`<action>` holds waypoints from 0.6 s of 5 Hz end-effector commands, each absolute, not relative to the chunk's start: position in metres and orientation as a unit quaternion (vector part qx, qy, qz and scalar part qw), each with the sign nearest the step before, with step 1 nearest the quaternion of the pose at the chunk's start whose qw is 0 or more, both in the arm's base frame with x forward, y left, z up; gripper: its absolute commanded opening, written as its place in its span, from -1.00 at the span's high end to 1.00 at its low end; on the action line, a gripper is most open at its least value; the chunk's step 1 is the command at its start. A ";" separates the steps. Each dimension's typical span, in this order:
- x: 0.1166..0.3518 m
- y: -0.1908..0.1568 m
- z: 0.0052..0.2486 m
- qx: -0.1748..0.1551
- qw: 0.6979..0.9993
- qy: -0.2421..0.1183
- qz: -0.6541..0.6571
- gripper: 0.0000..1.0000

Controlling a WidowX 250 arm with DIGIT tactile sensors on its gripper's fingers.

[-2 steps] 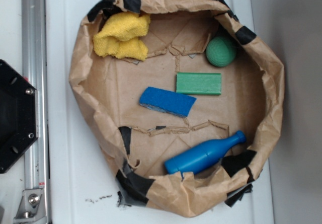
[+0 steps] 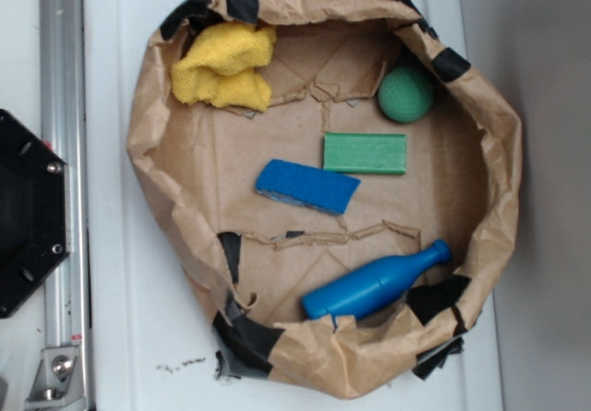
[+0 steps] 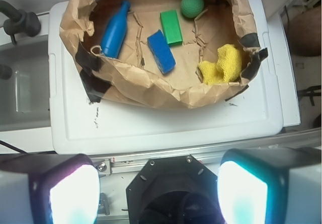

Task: Grab the green block.

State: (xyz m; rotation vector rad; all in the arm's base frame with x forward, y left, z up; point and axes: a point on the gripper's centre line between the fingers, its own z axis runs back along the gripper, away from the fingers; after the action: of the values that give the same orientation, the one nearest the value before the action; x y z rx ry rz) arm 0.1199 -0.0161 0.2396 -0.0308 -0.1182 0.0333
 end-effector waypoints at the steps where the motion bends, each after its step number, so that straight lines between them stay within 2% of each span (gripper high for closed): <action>1: 0.195 0.014 0.211 -0.010 0.979 -0.199 -0.050 -1.00; 2: 0.231 0.024 0.178 -0.018 0.978 -0.198 -0.064 -1.00; 3: 0.266 0.016 0.135 0.006 0.985 -0.161 -0.069 -1.00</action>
State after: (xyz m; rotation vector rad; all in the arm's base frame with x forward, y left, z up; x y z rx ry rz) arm 0.2583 0.0206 0.1160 0.0075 -0.2511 -0.1275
